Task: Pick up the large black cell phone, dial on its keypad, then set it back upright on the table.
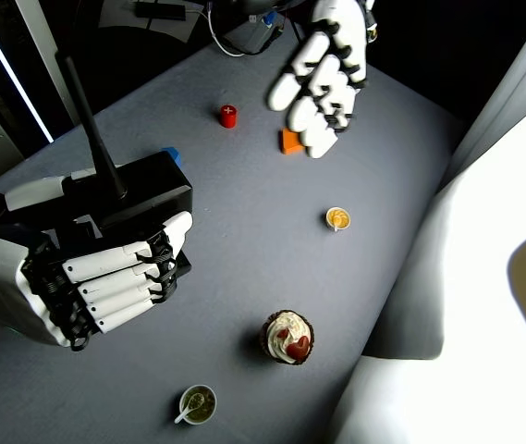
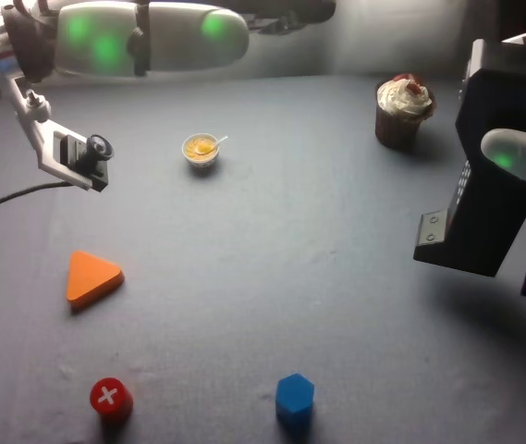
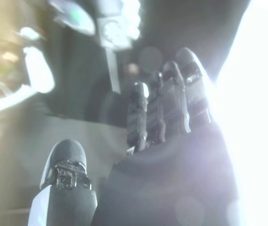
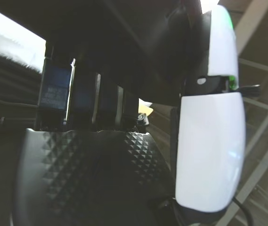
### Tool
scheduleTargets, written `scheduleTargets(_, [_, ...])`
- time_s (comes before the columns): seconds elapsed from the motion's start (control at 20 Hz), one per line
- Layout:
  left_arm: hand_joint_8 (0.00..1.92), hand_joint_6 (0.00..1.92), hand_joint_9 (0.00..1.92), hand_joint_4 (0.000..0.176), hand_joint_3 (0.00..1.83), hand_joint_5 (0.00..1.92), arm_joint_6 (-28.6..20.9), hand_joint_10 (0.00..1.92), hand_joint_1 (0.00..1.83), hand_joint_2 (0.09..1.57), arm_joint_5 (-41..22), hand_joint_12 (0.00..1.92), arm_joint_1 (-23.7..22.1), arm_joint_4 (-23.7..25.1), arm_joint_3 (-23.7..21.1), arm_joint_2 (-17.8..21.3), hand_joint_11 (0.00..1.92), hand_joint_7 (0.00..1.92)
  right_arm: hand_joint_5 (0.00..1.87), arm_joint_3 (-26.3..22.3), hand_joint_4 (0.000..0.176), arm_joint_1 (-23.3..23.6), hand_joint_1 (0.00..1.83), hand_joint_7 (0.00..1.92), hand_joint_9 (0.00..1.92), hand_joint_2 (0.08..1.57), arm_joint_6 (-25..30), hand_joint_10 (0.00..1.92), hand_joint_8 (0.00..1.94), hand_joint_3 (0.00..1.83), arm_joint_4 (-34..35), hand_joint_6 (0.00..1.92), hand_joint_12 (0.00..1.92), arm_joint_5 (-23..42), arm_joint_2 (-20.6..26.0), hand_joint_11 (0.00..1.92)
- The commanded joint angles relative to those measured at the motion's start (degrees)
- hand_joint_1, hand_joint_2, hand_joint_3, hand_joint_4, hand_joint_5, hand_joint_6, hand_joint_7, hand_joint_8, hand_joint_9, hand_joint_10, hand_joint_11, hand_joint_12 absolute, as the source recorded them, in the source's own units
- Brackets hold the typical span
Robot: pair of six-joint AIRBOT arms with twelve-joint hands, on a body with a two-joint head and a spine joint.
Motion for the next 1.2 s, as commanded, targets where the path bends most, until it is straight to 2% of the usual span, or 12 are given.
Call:
scheduleTargets(0.0, [0.00,0.00,0.13,0.033,0.00,0.19,-2.47,0.00,0.00,1.15,-1.06,0.30,-2.54,-4.76,-0.72,0.68,0.00,0.17,1.02,0.52,0.000,0.15,1.39,1.05,1.01,1.08,1.92,1.20,0.81,0.00,-1.00,0.75,0.99,8.27,0.31,1.03])
scheduleTargets(0.1, [0.00,0.00,0.14,0.027,0.00,0.20,-5.32,0.00,0.00,1.16,2.02,0.36,-4.90,-0.59,-1.77,1.21,0.00,0.18,1.06,1.54,0.000,-0.12,1.40,1.07,1.05,1.06,3.41,1.15,0.78,0.00,-1.21,0.67,0.97,8.36,-0.14,1.07])
scheduleTargets(0.15, [0.00,0.00,0.14,0.025,0.00,0.19,-6.81,0.00,0.00,1.17,3.04,0.34,-4.97,1.17,-1.71,1.25,0.00,0.17,1.08,2.30,0.000,-0.45,1.48,1.06,1.05,1.05,4.42,1.02,0.75,0.01,-1.53,0.57,1.34,8.91,-0.59,0.98])
scheduleTargets(0.2, [0.00,0.00,0.15,0.026,0.00,0.20,-9.80,0.00,0.00,1.17,5.14,0.37,-4.93,2.14,-1.70,1.29,0.00,0.17,1.09,2.66,0.000,-0.66,1.49,1.04,1.03,1.06,5.00,1.02,0.78,0.00,-1.99,0.54,1.43,9.15,-0.76,0.95])
scheduleTargets(0.25, [0.00,0.00,0.16,0.027,0.00,0.21,-17.30,0.01,0.00,1.18,8.36,0.39,-4.65,3.28,-1.65,1.36,0.00,0.18,1.09,3.41,0.000,-1.20,1.50,1.05,1.03,1.06,6.08,1.00,0.77,0.00,-2.77,0.53,1.46,9.78,-1.08,0.94])
scheduleTargets(0.5, [0.00,0.00,0.18,0.026,0.00,0.22,-18.08,0.00,0.00,1.18,7.86,0.40,-5.01,1.01,-1.39,1.51,0.00,0.19,1.13,6.22,0.000,-2.96,1.50,1.06,1.07,1.04,10.18,0.93,0.74,0.00,-3.03,0.48,1.40,11.66,-2.16,0.99])
scheduleTargets(0.55, [0.00,0.00,0.18,0.027,0.00,0.22,-18.18,0.00,0.00,1.18,7.75,0.39,-5.25,1.15,-1.73,1.77,0.00,0.19,1.12,6.90,0.000,-3.16,1.42,1.08,1.08,1.05,10.86,1.04,0.76,0.00,-3.09,0.57,1.08,11.76,-2.40,1.04])
scheduleTargets(0.65, [0.00,0.00,0.18,0.028,0.00,0.22,-18.23,0.00,0.00,1.18,7.70,0.42,-5.65,1.28,-1.93,1.97,0.00,0.20,1.06,7.94,0.000,-3.54,1.39,1.04,1.05,1.07,11.98,1.10,0.85,0.00,-3.09,0.70,0.93,11.87,-2.86,1.06])
scheduleTargets(0.7, [0.00,0.00,0.19,0.029,0.00,0.22,-18.63,0.00,0.00,1.19,6.95,0.42,-5.61,1.83,-2.04,2.16,0.00,0.20,1.04,8.62,0.000,-3.86,1.39,1.02,1.03,1.07,12.53,1.13,0.90,0.00,-3.13,0.73,0.93,11.92,-3.15,1.05])
scheduleTargets(0.75, [0.00,0.00,0.19,0.029,0.00,0.22,-19.16,0.00,0.00,1.18,6.37,0.44,-5.68,2.62,-2.43,2.42,0.00,0.21,1.06,9.24,0.000,-4.03,1.48,1.01,1.03,1.07,13.08,1.02,0.86,0.00,-3.35,0.63,1.34,11.97,-3.40,0.96])
scheduleTargets(0.8, [0.00,0.00,0.20,0.029,0.00,0.22,-19.31,0.00,0.00,1.18,6.33,0.44,-5.62,2.79,-2.62,2.51,0.00,0.21,1.06,9.81,0.000,-4.13,1.49,1.01,1.02,1.06,13.28,1.00,0.85,0.00,-3.58,0.61,1.43,12.18,-3.64,0.95])
scheduleTargets(1.15, [0.00,0.00,0.19,0.026,0.00,0.22,-18.75,0.00,0.00,1.18,5.36,0.48,-5.33,1.52,-2.90,2.57,0.00,0.20,1.15,11.74,0.000,-5.16,1.50,1.05,1.04,1.05,14.53,0.97,0.76,0.00,-5.00,0.45,1.39,12.36,-4.41,1.00])
